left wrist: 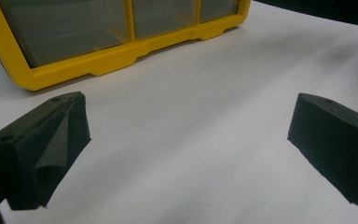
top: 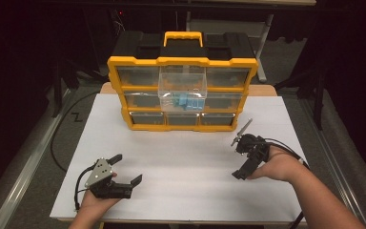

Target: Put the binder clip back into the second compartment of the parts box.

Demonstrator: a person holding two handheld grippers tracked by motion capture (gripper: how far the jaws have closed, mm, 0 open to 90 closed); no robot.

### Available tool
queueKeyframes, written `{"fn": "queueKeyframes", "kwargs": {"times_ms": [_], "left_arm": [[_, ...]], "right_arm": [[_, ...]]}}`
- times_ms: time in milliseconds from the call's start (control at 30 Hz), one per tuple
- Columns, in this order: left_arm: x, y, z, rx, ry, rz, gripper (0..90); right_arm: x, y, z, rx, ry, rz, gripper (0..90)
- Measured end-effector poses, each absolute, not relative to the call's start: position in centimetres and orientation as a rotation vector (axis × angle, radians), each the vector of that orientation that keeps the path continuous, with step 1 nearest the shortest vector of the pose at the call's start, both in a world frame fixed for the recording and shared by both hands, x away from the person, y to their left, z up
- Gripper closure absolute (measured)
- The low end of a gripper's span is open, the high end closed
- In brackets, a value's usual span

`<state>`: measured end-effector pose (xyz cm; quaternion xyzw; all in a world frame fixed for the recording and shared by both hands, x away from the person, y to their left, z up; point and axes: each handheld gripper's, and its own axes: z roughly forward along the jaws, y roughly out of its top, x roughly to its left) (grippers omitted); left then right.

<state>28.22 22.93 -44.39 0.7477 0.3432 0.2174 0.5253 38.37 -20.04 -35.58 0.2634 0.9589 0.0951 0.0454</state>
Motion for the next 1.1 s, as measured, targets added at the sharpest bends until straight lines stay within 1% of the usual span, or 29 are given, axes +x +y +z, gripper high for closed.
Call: {"fn": "queueKeyframes", "kwargs": {"times_ms": [67, 133, 233, 333, 467, 500, 533, 567, 600, 633, 667, 700, 800, 1100], "left_arm": [[28.2, 22.9, -44.4, 1.789, 0.823, 0.52, 0.2], [28.2, 22.9, -44.4, 1.795, 0.823, 0.521, 0.2], [28.2, 22.9, -44.4, 1.795, 0.826, 0.521, 0.2], [28.3, 22.8, -44.4, 1.801, 0.835, 0.522, 0.2], [28.3, 22.8, -44.4, 1.802, 0.842, 0.524, 0.2], [28.3, 22.8, -44.4, 1.802, 0.844, 0.524, 0.2], [28.3, 22.8, -44.4, 1.801, 0.851, 0.523, 0.2], [28.3, 22.8, -44.4, 1.801, 0.851, 0.523, 0.2], [28.4, 22.8, -44.4, 1.803, 0.86, 0.519, 0.2], [28.4, 22.8, -44.4, 1.803, 0.86, 0.519, 0.2], [28.4, 22.8, -44.4, 1.804, 0.863, 0.518, 0.2], [28.4, 22.8, -44.4, 1.807, 0.866, 0.518, 0.2], [28.4, 22.8, -44.4, 1.81, 0.876, 0.52, 0.2], [28.4, 22.8, -44.4, 1.805, 0.905, 0.54, 0.2]], "right_arm": [[38.3, -20.2, -36.2, 0.803, 2.927, 0.296, 0.1], [37.9, -20.6, -37.8, 0.816, 2.911, 0.341, 0.1], [37.6, -20.9, -38.6, 0.846, 2.89, 0.378, 0.1], [36.9, -21.5, -40.2, 0.889, 2.824, 0.509, 0.1], [36.0, -21.9, -40.9, 0.893, 2.762, 0.637, 0.1], [35.7, -22.0, -41.1, 0.891, 2.733, 0.689, 0.1], [35.1, -22.2, -41.3, 0.921, 2.674, 0.825, 0.1], [35.1, -22.2, -41.3, 0.921, 2.674, 0.825, 0.1], [34.6, -22.5, -41.4, 0.926, 2.601, 0.937, 0.1], [34.6, -22.5, -41.4, 0.926, 2.601, 0.937, 0.1], [34.1, -22.9, -41.4, 0.938, 2.538, 1.046, 0.1], [34.1, -22.9, -41.4, 0.938, 2.538, 1.046, 0.1], [33.3, -23.6, -41.5, 0.976, 2.399, 1.234, 0.1], [32.2, -25.1, -41.5, 1.005, 2.145, 1.459, 0.1]]}}
